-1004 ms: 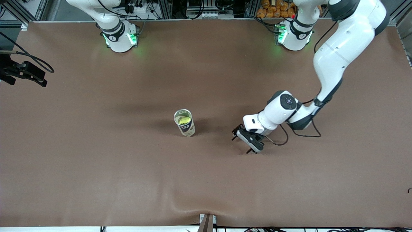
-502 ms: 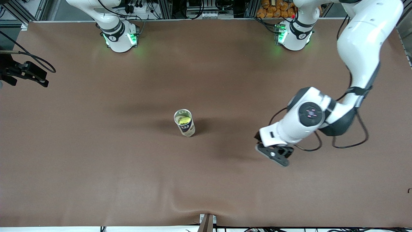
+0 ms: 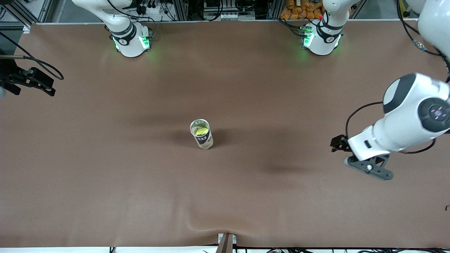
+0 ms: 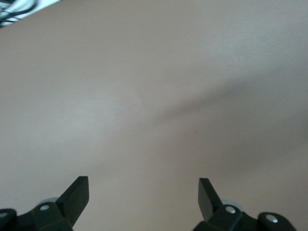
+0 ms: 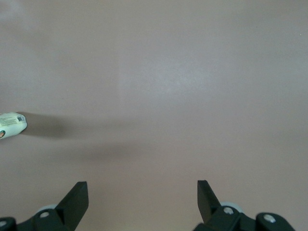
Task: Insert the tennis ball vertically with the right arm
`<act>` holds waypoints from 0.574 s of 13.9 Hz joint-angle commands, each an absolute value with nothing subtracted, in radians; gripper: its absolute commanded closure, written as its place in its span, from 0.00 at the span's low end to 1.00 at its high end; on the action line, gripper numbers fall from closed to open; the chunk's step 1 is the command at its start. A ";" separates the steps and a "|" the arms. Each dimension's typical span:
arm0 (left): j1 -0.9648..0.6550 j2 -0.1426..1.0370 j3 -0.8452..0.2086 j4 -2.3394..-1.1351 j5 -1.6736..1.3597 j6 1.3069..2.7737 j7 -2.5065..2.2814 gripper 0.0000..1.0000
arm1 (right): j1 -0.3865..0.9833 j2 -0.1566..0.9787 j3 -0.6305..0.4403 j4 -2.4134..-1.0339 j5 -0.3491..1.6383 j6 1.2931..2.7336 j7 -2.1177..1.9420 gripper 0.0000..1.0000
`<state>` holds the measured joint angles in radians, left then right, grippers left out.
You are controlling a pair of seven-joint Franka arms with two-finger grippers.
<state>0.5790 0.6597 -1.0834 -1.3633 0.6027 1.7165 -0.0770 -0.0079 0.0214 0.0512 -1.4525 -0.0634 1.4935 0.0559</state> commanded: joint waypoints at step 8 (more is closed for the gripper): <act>0.704 0.431 -1.075 -1.379 0.617 1.597 -0.084 0.00 | -0.003 0.006 0.040 -1.470 -0.026 1.503 0.046 0.00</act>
<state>0.6766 0.4868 -1.0801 -1.3605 0.6047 1.6368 -0.0833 -0.0078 0.0214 0.0501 -1.4536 -0.0418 1.4938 0.0559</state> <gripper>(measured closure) 0.000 0.000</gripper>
